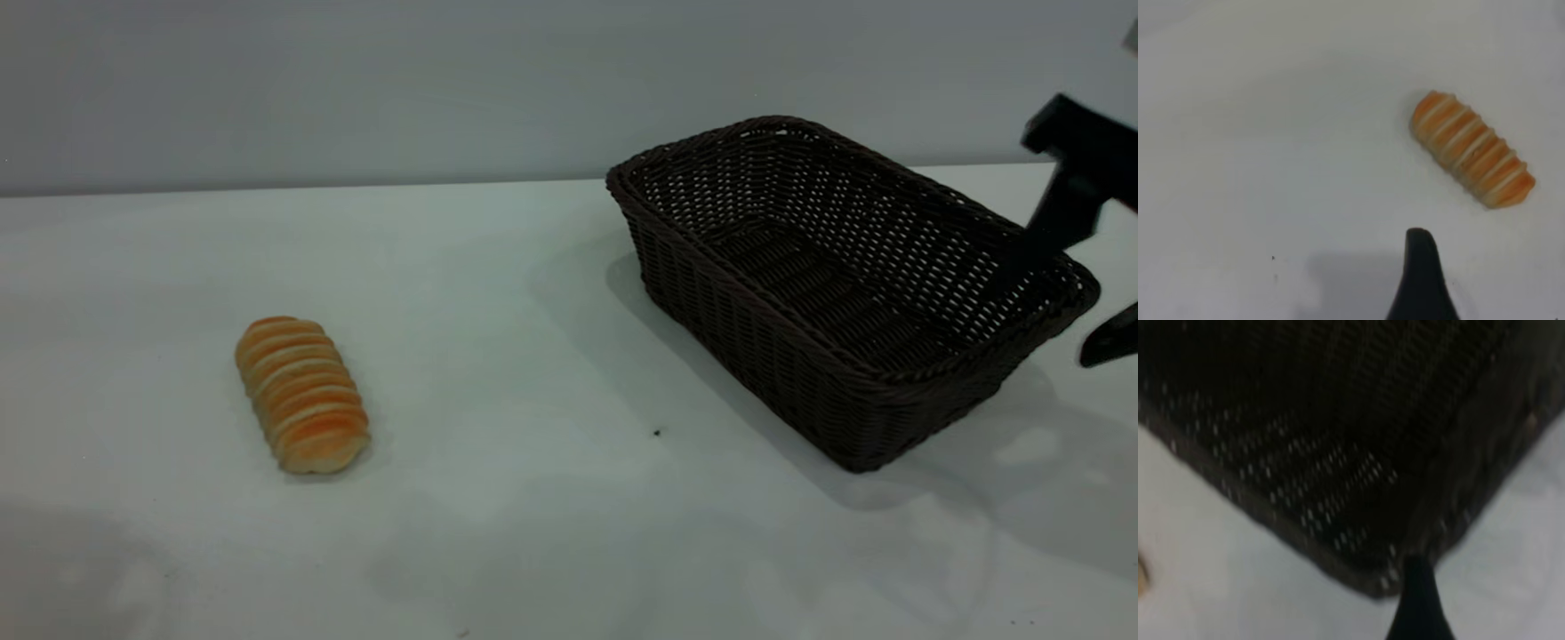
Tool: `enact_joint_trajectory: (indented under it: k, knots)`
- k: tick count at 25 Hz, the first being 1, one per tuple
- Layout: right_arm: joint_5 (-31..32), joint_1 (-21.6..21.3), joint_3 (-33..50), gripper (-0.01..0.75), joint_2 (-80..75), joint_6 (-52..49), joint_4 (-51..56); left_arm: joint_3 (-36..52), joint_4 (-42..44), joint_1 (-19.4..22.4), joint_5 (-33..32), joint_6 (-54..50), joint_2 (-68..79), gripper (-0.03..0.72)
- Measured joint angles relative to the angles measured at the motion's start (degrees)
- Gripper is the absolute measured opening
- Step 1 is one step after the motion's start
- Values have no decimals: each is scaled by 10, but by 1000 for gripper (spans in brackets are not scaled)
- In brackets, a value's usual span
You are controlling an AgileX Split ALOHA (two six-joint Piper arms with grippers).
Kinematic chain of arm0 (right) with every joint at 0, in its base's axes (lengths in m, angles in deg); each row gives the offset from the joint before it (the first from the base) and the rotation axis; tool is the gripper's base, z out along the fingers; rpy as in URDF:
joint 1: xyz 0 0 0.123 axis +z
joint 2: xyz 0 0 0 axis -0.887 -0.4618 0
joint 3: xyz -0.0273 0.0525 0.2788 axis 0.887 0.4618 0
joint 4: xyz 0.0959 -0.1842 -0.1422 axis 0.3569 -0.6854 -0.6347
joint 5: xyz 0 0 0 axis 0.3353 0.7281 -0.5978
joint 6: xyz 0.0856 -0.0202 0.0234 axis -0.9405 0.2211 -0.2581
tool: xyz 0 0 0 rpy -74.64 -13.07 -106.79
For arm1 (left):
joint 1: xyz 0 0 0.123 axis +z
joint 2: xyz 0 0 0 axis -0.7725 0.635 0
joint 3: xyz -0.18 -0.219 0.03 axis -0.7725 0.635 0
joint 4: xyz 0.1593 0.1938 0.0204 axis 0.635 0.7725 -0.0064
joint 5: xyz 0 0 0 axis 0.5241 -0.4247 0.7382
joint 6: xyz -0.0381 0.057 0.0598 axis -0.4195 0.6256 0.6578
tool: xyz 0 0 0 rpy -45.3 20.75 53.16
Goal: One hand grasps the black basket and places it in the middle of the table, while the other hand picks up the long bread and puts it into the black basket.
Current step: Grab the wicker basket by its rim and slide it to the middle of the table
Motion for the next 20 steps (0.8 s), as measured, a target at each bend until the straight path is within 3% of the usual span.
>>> enact_joint_trajectory:
  k: [11,13,15,18,20]
  knots:
    - [-41,0,-68,582,-152,-4,59,0,0,0,2,0,1,581]
    - [-47,0,-80,555,-173,-11,60,0,0,0,2,0,1,581]
    - [-52,0,-83,467,-183,-31,60,0,0,0,2,0,1,581]
    - [-55,0,-84,179,-184,-50,62,0,0,0,2,0,1,581]
    - [-55,-1,-87,91,-182,-58,69,0,0,0,2,0,1,581]
